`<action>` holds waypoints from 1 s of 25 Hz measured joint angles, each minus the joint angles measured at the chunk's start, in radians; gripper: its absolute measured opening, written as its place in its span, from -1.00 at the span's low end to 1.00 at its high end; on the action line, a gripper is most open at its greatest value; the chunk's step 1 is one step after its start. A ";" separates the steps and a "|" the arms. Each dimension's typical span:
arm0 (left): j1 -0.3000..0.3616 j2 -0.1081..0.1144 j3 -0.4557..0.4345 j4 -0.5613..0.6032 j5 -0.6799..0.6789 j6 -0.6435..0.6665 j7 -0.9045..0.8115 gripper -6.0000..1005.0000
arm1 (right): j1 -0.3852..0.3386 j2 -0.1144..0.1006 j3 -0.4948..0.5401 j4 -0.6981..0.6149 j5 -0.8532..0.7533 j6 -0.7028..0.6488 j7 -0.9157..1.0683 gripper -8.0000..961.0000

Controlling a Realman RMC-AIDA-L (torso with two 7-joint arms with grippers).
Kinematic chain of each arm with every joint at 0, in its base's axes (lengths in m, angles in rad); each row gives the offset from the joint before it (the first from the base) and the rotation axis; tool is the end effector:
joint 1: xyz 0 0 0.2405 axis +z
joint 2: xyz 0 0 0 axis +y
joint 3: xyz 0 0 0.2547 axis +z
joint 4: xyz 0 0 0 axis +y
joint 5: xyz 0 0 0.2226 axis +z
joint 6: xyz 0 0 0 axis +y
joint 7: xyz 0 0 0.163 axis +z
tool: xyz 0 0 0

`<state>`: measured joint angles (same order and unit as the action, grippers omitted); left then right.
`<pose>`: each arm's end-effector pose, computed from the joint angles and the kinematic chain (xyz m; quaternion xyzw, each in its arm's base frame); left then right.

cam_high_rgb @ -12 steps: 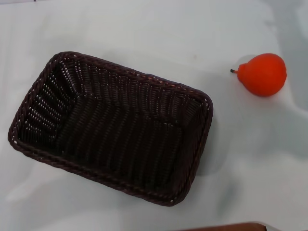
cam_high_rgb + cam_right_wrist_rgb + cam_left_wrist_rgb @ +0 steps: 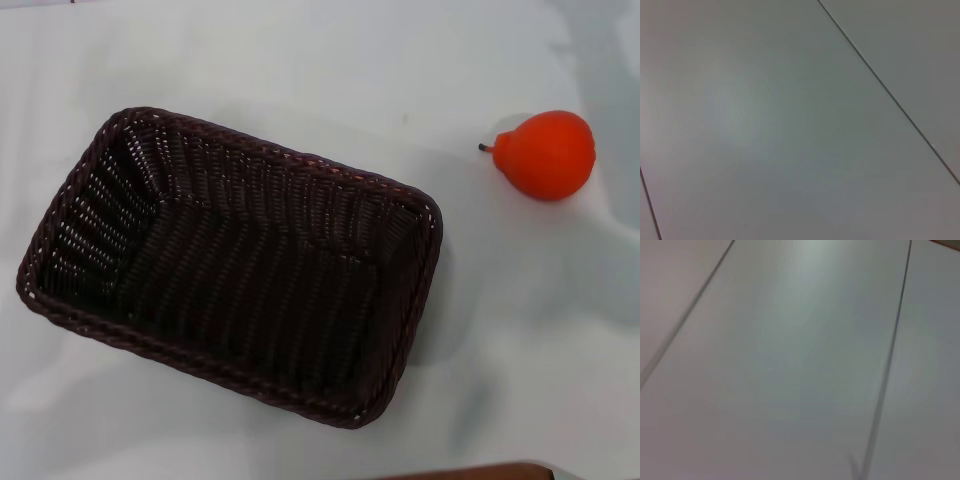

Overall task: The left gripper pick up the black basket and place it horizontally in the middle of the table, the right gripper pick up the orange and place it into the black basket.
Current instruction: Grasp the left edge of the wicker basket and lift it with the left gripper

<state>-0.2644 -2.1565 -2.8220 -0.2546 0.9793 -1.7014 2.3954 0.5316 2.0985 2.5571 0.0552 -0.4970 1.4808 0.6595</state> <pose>-0.3461 0.2706 0.0785 -0.5450 -0.1969 -0.5360 0.6140 0.3218 0.3637 0.0721 -0.2658 -0.4860 -0.6195 0.5562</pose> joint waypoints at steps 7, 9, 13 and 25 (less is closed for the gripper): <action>0.030 0.103 0.268 -0.246 0.063 0.019 -0.548 0.61 | 0.003 -0.001 0.002 0.000 0.000 -0.015 0.000 0.91; 0.025 0.151 0.324 -0.341 0.129 0.015 -0.747 0.61 | 0.005 -0.002 0.010 0.000 0.000 -0.026 0.000 0.91; 0.019 0.189 0.359 -0.494 0.266 0.011 -0.984 0.61 | 0.006 -0.002 0.020 0.000 0.000 -0.037 0.009 0.91; -0.077 0.174 0.418 -0.968 0.997 0.008 -1.566 0.61 | 0.022 -0.003 0.026 0.010 0.000 -0.107 0.038 0.91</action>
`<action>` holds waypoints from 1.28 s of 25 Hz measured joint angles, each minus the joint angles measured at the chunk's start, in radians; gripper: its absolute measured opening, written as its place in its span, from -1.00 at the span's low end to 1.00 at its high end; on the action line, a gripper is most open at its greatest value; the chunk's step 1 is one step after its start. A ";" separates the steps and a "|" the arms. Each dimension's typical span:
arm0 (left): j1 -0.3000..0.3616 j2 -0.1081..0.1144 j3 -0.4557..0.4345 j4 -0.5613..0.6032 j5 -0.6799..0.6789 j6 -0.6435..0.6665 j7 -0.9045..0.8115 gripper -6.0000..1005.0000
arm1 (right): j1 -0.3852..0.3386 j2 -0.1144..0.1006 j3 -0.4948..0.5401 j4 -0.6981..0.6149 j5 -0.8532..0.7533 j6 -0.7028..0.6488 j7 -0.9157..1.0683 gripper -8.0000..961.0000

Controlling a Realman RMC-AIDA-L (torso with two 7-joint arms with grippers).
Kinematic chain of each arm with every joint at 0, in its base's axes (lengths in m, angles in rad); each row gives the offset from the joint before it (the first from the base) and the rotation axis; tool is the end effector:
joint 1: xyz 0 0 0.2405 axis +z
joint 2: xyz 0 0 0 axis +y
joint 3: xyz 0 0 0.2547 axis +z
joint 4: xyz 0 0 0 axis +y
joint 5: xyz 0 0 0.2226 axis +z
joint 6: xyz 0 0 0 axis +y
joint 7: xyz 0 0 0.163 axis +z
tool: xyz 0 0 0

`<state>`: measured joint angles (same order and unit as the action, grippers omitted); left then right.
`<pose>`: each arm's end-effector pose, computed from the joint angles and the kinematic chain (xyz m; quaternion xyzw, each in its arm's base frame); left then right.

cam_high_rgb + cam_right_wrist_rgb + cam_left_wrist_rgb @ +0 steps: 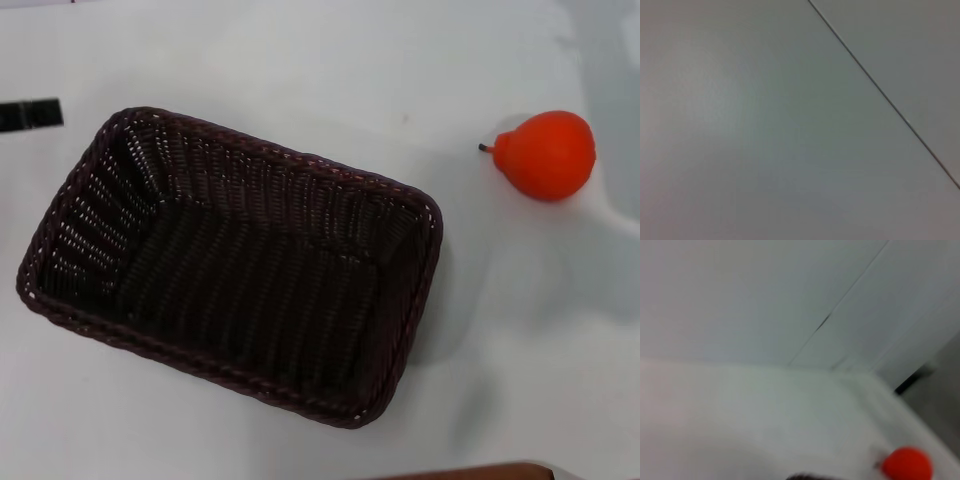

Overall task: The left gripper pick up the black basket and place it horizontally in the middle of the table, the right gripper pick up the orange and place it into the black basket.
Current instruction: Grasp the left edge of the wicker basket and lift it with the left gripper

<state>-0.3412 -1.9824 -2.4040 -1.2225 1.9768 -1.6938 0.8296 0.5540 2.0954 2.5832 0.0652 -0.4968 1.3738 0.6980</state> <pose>-0.2662 0.3316 0.1097 -0.8397 -0.4751 -0.2053 0.1646 0.3294 0.3775 0.0705 -0.3094 -0.4753 -0.6154 0.5474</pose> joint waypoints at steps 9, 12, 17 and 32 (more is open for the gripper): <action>-0.086 -0.031 0.009 -0.023 0.220 -0.005 -0.043 0.61 | 0.001 -0.001 0.011 0.002 0.001 -0.016 0.000 0.91; -0.104 -0.037 0.028 -0.026 0.266 -0.007 -0.056 0.61 | -0.002 -0.002 0.017 0.000 0.001 -0.016 0.000 0.91; -0.135 -0.054 0.038 -0.026 0.354 -0.001 -0.066 0.61 | -0.003 -0.003 0.021 0.000 0.001 -0.017 0.000 0.91; -0.182 -0.122 0.090 -0.025 0.562 0.006 -0.078 0.53 | 0.001 -0.003 0.023 0.002 0.001 -0.045 0.000 0.91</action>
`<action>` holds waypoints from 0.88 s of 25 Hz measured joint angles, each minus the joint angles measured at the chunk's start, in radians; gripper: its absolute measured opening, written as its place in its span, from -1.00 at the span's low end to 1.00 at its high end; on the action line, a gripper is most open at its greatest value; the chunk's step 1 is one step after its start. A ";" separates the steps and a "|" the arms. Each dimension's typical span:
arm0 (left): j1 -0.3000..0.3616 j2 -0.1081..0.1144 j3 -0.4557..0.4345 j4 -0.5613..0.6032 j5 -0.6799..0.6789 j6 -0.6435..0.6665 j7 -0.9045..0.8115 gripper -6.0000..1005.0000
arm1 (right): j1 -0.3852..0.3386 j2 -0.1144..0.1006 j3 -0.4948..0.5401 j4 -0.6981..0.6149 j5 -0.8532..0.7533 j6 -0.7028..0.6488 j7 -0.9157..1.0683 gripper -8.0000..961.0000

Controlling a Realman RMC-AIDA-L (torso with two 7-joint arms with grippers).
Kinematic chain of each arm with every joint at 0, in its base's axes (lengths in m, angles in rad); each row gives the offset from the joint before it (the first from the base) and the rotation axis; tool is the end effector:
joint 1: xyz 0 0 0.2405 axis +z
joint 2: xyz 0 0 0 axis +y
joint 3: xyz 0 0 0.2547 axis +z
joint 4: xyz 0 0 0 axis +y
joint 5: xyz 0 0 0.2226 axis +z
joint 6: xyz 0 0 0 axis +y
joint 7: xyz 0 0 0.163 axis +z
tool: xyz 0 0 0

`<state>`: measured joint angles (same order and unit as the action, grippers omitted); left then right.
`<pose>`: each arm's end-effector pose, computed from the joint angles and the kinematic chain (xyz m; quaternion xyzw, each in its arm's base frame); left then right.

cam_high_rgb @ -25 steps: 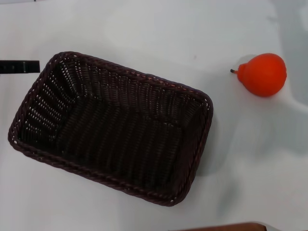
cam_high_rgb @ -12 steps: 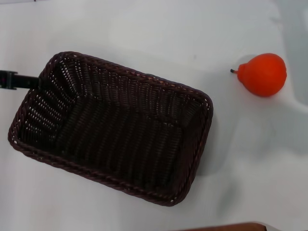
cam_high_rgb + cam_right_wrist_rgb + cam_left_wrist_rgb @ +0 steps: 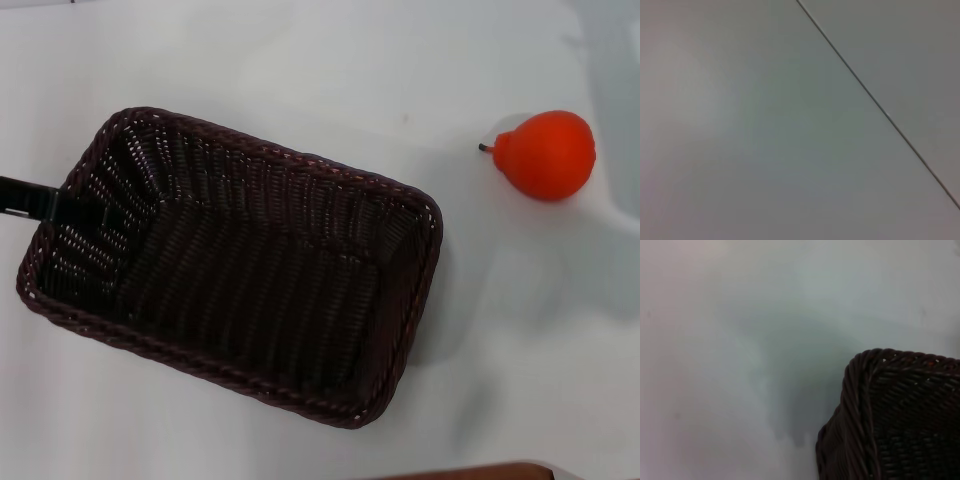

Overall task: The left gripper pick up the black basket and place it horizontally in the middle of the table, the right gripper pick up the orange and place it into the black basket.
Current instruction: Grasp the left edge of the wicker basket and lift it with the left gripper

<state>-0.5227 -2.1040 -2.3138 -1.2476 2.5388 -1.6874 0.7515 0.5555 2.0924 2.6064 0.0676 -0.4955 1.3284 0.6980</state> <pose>-0.2614 0.3504 0.0435 -0.8548 -0.4934 0.0282 0.1582 0.3376 0.3797 0.0717 -0.3268 -0.4656 -0.6232 0.5367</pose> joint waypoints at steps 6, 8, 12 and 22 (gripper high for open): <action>-0.003 -0.006 0.006 -0.003 0.014 0.001 -0.003 0.41 | 0.000 0.000 0.001 0.000 0.000 0.000 0.000 0.91; -0.004 -0.006 0.007 -0.003 0.015 0.002 -0.003 0.24 | -0.001 0.000 0.001 0.000 0.000 0.000 0.000 0.91; -0.006 -0.006 0.006 -0.004 0.015 0.001 -0.003 -0.20 | -0.001 0.000 0.001 0.000 0.000 0.000 0.000 0.91; -0.014 -0.004 -0.118 -0.003 -0.045 -0.031 -0.042 -0.70 | 0.002 0.000 0.002 0.000 0.000 -0.010 0.000 0.91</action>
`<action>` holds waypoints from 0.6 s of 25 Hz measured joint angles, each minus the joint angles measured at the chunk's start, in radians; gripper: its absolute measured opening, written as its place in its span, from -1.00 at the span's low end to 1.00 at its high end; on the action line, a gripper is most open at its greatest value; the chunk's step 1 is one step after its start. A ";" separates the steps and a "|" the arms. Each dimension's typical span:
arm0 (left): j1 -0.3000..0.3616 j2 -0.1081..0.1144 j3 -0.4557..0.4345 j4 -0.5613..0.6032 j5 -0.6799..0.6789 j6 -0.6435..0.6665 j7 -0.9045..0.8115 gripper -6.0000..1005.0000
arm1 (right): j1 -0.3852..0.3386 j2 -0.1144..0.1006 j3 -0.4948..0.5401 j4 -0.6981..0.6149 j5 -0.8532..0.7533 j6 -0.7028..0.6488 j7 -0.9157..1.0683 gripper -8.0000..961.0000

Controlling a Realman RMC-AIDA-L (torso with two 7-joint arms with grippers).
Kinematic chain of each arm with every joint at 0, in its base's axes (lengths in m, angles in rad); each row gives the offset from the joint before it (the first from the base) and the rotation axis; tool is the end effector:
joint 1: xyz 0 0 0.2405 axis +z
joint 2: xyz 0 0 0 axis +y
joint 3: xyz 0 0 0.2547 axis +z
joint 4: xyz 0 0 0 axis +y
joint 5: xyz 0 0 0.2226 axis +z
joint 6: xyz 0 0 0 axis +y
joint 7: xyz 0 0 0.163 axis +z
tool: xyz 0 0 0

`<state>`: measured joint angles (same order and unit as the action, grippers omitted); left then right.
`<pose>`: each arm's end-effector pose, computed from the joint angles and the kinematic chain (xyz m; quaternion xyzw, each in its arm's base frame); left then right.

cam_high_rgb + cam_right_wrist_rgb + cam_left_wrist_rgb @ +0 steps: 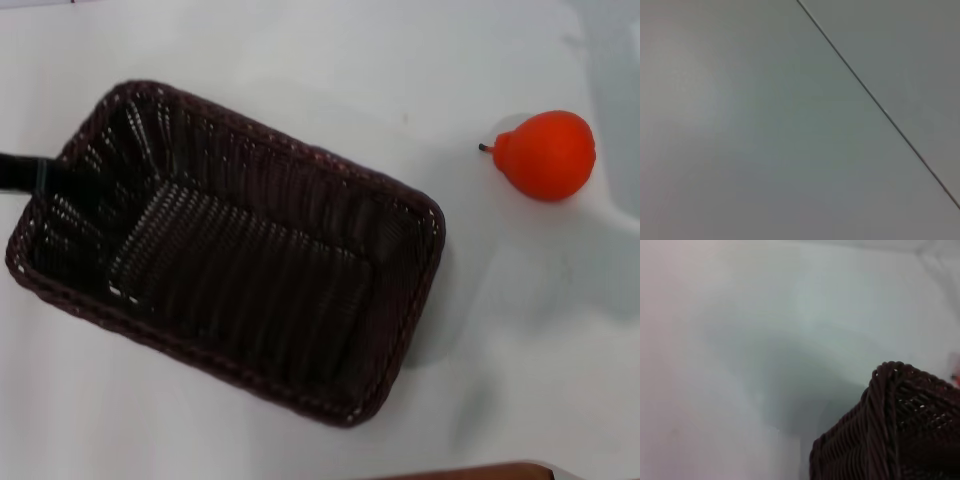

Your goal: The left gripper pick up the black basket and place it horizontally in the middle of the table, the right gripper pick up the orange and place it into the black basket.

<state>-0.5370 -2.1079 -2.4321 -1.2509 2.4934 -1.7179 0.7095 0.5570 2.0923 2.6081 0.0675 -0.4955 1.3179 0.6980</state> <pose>-0.2586 0.3523 0.0579 -0.8315 -0.5307 -0.0331 0.1609 0.3386 0.3806 0.0710 -0.3309 -0.4651 -0.6234 0.5343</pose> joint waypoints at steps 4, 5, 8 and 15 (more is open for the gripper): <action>0.010 -0.005 -0.028 0.003 -0.043 0.001 -0.099 -0.67 | 0.000 0.000 0.003 0.000 0.000 0.000 0.011 0.91; 0.012 -0.009 -0.034 0.007 -0.054 0.003 -0.114 -0.67 | -0.001 0.000 0.003 0.000 0.000 -0.001 0.015 0.91; 0.012 -0.025 -0.062 0.022 -0.069 0.013 -0.155 -0.65 | 0.000 0.000 0.004 0.000 0.000 -0.002 0.021 0.91; 0.038 -0.056 -0.143 0.058 -0.162 0.073 -0.211 -0.61 | 0.000 -0.001 0.007 0.003 0.000 -0.002 0.048 0.91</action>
<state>-0.4989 -2.1638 -2.5751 -1.1933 2.3317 -1.6448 0.4983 0.5566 2.0911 2.6148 0.0702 -0.4955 1.3160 0.7456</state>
